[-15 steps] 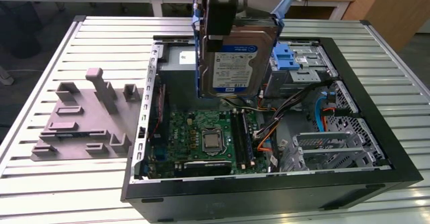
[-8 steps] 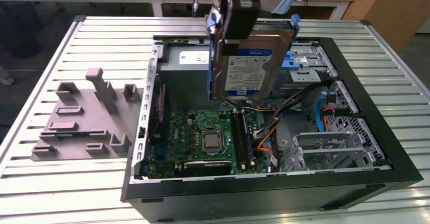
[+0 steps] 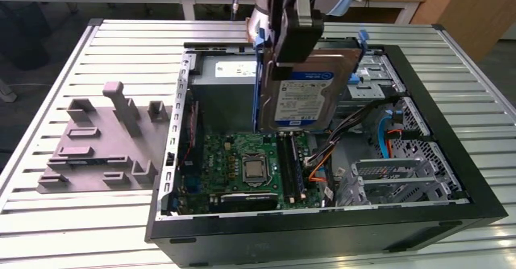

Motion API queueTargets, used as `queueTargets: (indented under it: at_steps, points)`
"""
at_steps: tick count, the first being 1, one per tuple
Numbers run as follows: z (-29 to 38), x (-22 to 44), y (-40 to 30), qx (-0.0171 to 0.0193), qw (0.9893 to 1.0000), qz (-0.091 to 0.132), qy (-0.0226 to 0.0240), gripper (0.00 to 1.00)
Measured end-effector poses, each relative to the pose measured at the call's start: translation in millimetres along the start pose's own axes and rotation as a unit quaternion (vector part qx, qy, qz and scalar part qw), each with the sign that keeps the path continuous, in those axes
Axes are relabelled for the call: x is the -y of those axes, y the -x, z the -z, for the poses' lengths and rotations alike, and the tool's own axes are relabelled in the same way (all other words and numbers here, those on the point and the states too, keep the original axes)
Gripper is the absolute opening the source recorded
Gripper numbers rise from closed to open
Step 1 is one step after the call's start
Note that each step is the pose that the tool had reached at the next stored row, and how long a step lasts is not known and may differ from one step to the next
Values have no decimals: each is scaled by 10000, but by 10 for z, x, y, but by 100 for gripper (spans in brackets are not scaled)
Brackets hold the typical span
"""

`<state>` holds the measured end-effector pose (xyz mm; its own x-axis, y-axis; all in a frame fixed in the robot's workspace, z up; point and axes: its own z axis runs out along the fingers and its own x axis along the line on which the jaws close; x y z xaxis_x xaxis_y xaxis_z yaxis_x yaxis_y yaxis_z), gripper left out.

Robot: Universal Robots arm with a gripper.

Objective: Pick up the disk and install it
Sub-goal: 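Insert the disk into the insertion slot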

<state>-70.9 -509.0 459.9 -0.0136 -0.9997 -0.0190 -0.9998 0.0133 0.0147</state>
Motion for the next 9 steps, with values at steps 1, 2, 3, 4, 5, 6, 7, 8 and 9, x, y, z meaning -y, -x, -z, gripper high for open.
queueTargets:
  at_steps: [1,2,3,4,5,6,7,8,9]
  points:
    - [-3,1,-30,0,10000,0,0,36]
    - [-5,6,-51,1,10000,0,0,36]
    - [-7,20,-67,1,10000,0,0,36]
    - [-8,37,-76,1,10000,-1,0,36]
    - [-10,68,-84,1,10000,0,0,36]
    - [-10,99,-88,0,10000,0,1,36]
    - [-11,128,-92,0,10000,0,1,36]
    - [-12,157,-96,0,10000,0,2,36]
    - [-14,177,-99,0,10000,0,2,36]
